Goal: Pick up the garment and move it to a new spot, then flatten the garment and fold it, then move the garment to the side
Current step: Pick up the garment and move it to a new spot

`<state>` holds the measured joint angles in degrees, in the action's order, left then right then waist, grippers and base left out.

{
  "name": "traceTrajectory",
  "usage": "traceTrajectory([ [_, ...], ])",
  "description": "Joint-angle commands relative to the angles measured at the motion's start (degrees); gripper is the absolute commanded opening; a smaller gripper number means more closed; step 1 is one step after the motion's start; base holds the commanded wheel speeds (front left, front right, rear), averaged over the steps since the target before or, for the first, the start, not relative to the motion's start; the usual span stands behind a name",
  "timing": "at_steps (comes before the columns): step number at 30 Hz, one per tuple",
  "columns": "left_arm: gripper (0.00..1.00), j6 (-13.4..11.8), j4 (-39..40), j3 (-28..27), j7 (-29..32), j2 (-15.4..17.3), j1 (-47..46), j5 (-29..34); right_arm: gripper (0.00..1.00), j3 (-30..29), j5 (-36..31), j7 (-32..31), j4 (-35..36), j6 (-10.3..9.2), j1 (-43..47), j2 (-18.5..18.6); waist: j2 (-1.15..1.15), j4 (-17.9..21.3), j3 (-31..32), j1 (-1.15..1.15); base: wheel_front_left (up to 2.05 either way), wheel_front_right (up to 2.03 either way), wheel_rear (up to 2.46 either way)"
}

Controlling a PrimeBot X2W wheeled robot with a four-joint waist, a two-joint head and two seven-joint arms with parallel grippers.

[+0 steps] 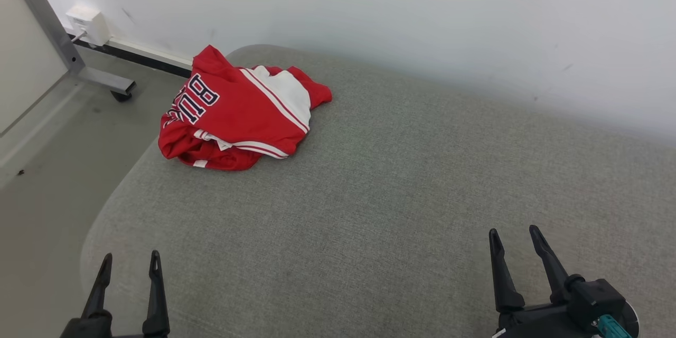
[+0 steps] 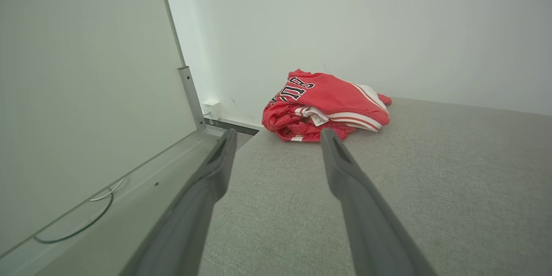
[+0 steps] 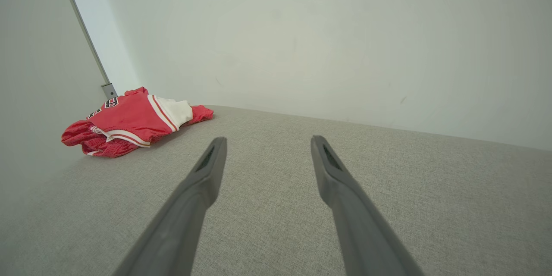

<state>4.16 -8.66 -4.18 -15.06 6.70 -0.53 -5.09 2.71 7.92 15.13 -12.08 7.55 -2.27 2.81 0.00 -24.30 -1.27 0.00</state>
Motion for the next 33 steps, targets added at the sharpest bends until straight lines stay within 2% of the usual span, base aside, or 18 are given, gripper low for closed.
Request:
traceTrajectory([
  [1,1.0,-0.3,0.2,-0.4,-0.2,-0.2,0.7,0.5,1.0,0.2,0.3,0.0,-0.1,-0.12,0.0,0.1,0.0,-0.3,-0.1,0.0,0.0,0.0,0.0],
  [11,1.0,-0.5,0.4,-1.2,-0.2,-0.6,-0.6,0.1,1.0,0.5,0.4,0.0,0.2,-0.12,-0.5,0.1,0.0,0.9,-1.4,0.0,0.0,0.0,0.0],
  [16,1.0,0.1,0.6,-1.9,-0.2,-0.1,-3.4,-0.6,1.0,0.3,-0.8,0.0,0.4,-0.12,-1.7,0.1,0.0,3.6,-3.6,0.0,0.0,0.0,0.0],
  [21,1.0,1.2,-0.6,-2.9,-0.2,0.8,-10.8,-3.1,1.0,-1.2,-3.2,0.0,1.6,-0.12,-3.8,0.5,0.0,7.3,-8.2,0.0,0.0,0.0,0.0],
  [29,1.0,2.3,-4.7,-4.9,-0.2,6.0,-25.9,-5.6,1.0,-3.2,-5.3,0.0,4.6,-0.12,-7.9,1.8,0.0,15.1,-17.0,0.0,0.0,0.0,0.0],
  [31,1.0,2.2,-5.6,-5.1,0.0,6.7,-27.5,-6.0,1.0,-3.6,-5.6,0.0,4.8,-0.12,-8.2,2.0,0.0,16.0,-17.8,0.0,0.0,0.0,0.0],
  [33,1.0,2.4,-7.8,-6.1,0.7,9.2,-32.0,-7.1,1.0,-4.6,-6.0,0.0,5.7,-0.12,-9.1,2.1,0.0,18.8,-20.1,0.0,0.0,0.0,0.0],
])
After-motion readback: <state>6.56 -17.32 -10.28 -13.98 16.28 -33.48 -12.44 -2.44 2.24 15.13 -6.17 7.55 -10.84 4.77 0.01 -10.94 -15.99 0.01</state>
